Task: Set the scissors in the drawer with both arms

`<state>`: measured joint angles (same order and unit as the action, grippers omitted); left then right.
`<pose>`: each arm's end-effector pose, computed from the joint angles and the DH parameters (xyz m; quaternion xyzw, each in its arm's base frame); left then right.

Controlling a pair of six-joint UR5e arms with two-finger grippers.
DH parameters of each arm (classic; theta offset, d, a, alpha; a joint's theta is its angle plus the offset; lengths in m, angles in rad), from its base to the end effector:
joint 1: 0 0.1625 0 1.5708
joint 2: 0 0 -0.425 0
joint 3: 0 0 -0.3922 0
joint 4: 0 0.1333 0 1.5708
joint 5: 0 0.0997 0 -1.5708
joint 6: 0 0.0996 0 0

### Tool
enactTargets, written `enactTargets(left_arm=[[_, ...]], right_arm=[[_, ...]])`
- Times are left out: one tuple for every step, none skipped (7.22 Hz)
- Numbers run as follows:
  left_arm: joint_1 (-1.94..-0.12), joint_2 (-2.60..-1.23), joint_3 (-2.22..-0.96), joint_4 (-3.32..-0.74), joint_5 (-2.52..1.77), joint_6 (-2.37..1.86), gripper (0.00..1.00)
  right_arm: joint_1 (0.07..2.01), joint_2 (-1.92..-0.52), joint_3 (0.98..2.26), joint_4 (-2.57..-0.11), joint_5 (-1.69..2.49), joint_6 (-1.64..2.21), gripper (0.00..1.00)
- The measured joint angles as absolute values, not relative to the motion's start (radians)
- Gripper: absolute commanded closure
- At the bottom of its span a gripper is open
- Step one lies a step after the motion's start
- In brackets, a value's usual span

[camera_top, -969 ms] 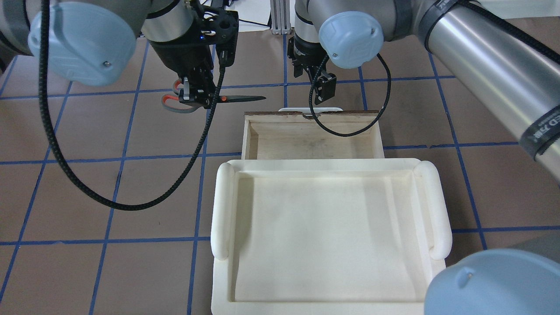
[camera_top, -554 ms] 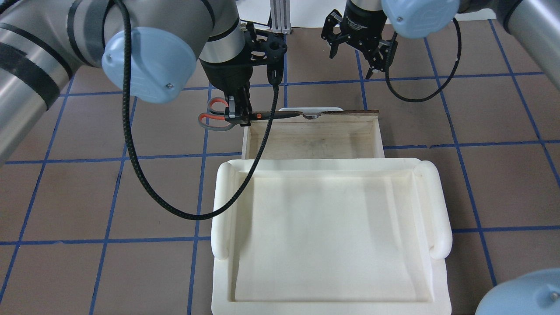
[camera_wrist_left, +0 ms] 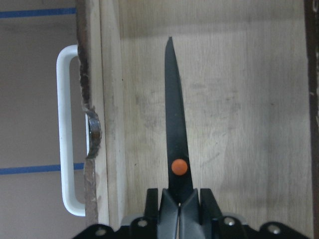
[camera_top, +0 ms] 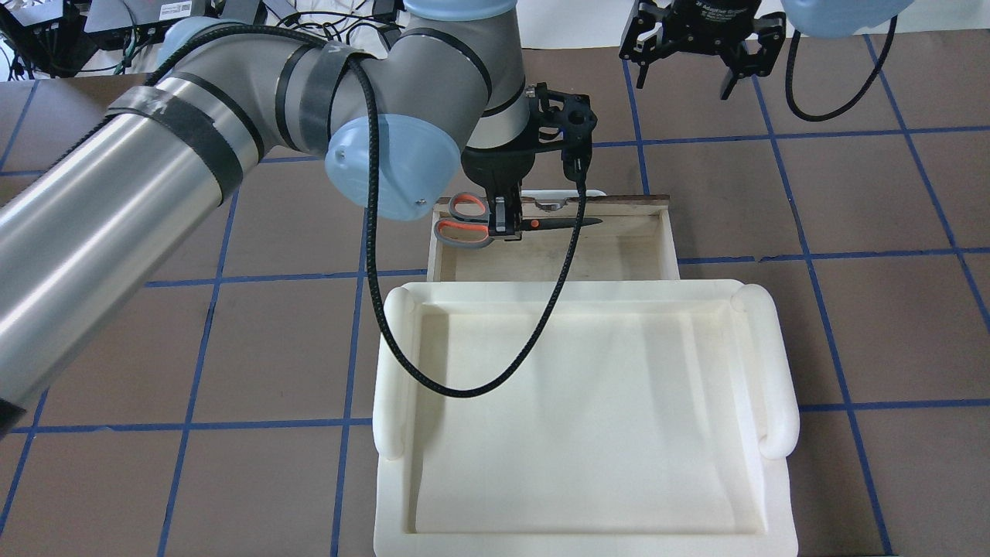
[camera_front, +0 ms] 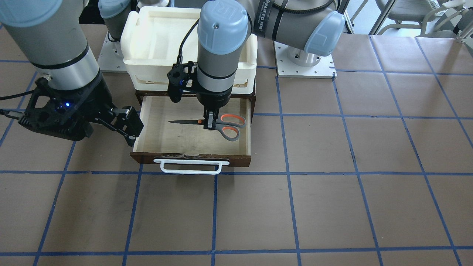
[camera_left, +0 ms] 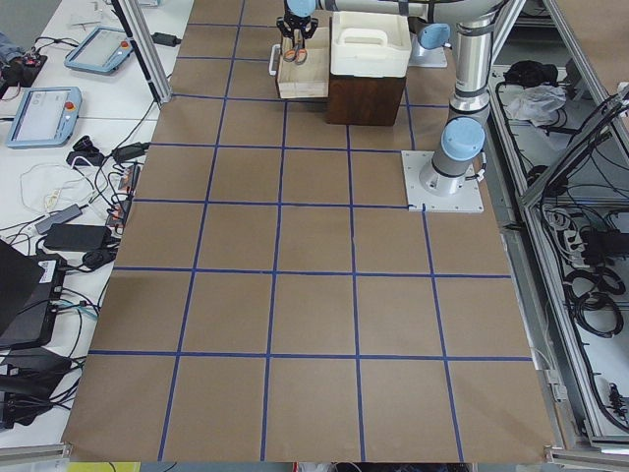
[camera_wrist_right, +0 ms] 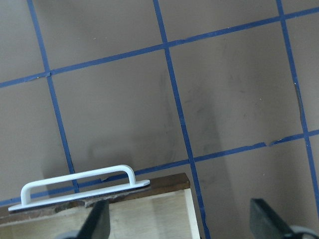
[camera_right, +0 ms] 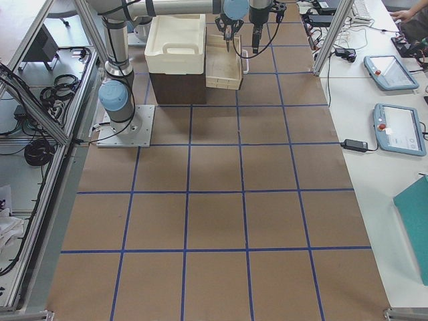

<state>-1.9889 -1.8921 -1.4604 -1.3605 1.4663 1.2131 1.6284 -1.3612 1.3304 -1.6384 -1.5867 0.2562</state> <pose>-0.3820 -0.5058 0.3845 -0.7271 -0.6845 0.0199 0.0483 0.1654 -0.5809 0.5010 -0.0994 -0.9938 0.0498 0.0002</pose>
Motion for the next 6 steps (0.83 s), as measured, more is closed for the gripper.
enactTargets(left_arm=[[-2.007,-1.913,-1.461,-1.352,1.467,1.207,1.0],[-2.024,-1.928,-1.461,-1.35,1.467,1.196,1.0],[-2.034,-1.94,-1.462,-1.35,1.467,1.18,1.0],[-2.043,-1.948,-1.462,-1.352,1.466,1.159,1.0],[-2.048,-1.952,-1.463,-1.356,1.466,1.146,1.0],[-2.052,-1.954,-1.468,-1.359,1.466,1.14,1.0]], right_arm=[[1.63,-1.387,1.34,-1.616,-1.586,0.239,0.0],[1.632,-1.406,1.348,-1.606,-1.581,0.232,0.0],[1.634,-1.417,1.352,-1.603,-1.577,0.203,0.0],[1.636,-1.42,1.355,-1.604,-1.571,0.13,0.0],[1.637,-1.418,1.356,-1.605,-1.568,0.062,0.0],[1.637,-1.416,1.357,-1.606,-1.572,0.026,0.0]])
